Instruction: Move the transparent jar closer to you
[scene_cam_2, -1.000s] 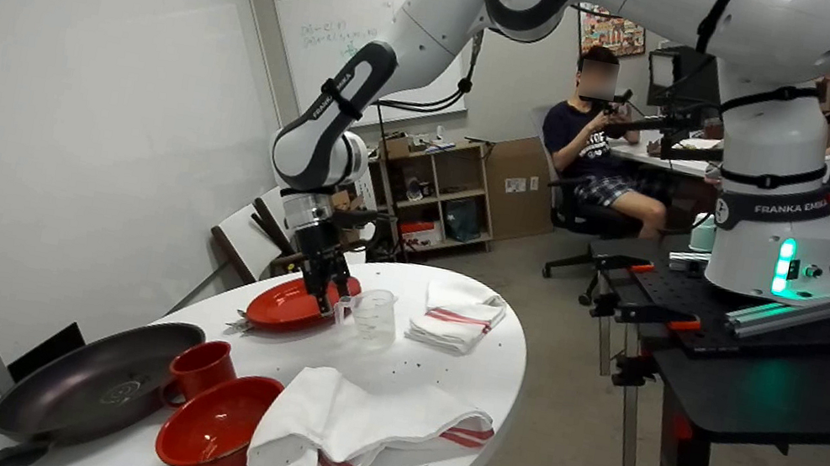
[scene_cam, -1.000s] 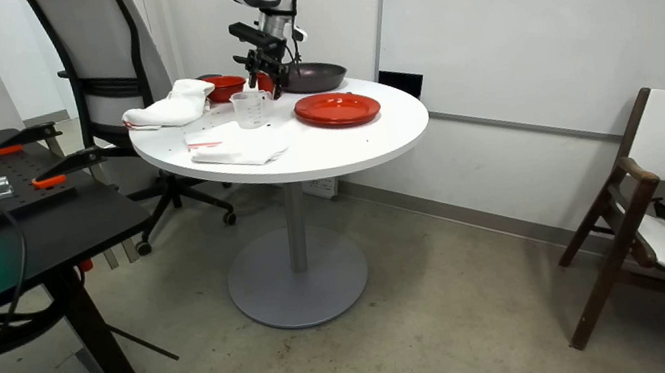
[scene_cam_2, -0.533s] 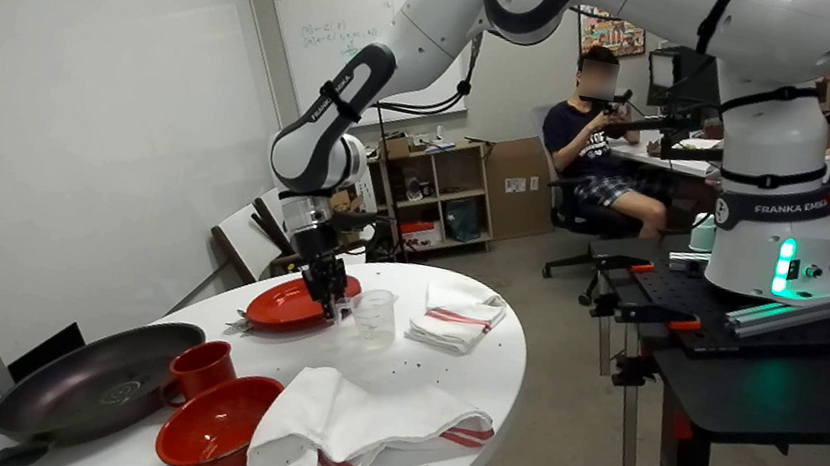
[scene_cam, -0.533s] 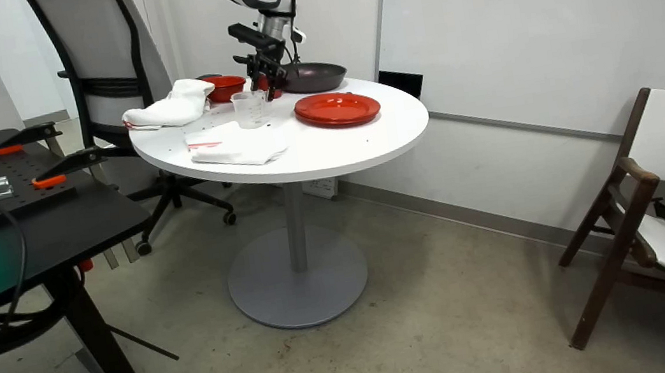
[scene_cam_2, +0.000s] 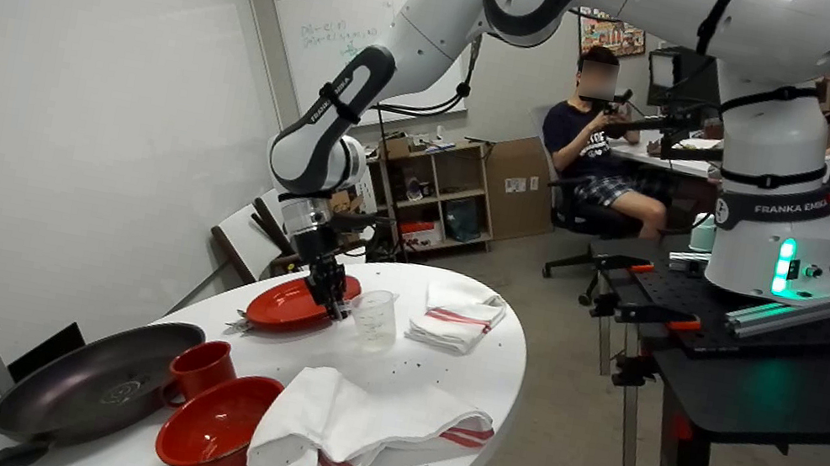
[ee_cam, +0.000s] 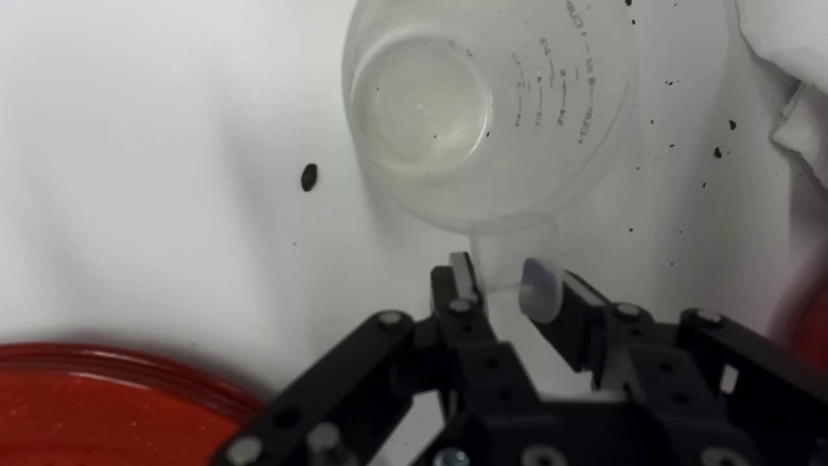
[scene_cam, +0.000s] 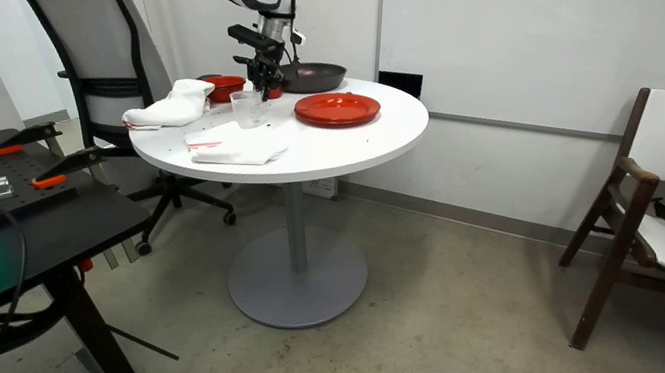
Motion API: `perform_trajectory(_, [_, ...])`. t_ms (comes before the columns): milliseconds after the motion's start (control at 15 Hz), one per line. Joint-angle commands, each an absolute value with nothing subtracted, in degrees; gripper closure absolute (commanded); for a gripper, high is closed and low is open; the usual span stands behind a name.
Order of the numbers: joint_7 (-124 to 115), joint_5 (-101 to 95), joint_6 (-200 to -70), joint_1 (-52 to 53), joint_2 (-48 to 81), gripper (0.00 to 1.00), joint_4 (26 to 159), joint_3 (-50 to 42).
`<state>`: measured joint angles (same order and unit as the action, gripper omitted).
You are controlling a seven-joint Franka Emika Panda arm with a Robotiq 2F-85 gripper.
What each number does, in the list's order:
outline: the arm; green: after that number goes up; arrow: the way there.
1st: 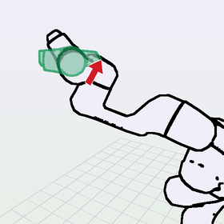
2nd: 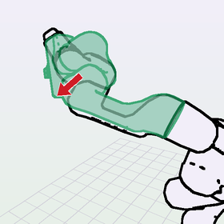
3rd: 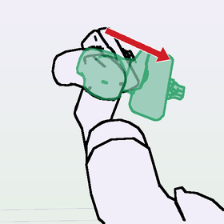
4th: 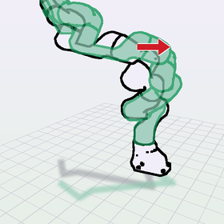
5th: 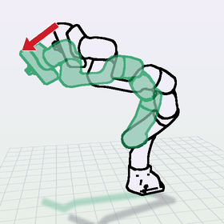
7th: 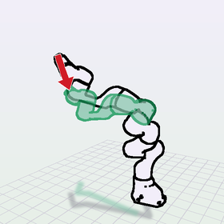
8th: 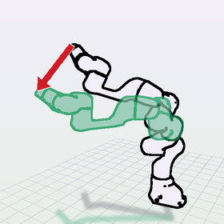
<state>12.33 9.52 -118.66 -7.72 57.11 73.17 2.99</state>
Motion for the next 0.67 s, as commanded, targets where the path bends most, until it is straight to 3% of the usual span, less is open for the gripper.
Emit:
perform_trajectory(0, [11.47, 9.13, -116.81, -7.68, 57.83, 0.93, 71.02, 3.27])
perform_trajectory(600, [14.08, 10.1, -128.75, -8.68, 48.44, 0.93, 76.02, 4.42])
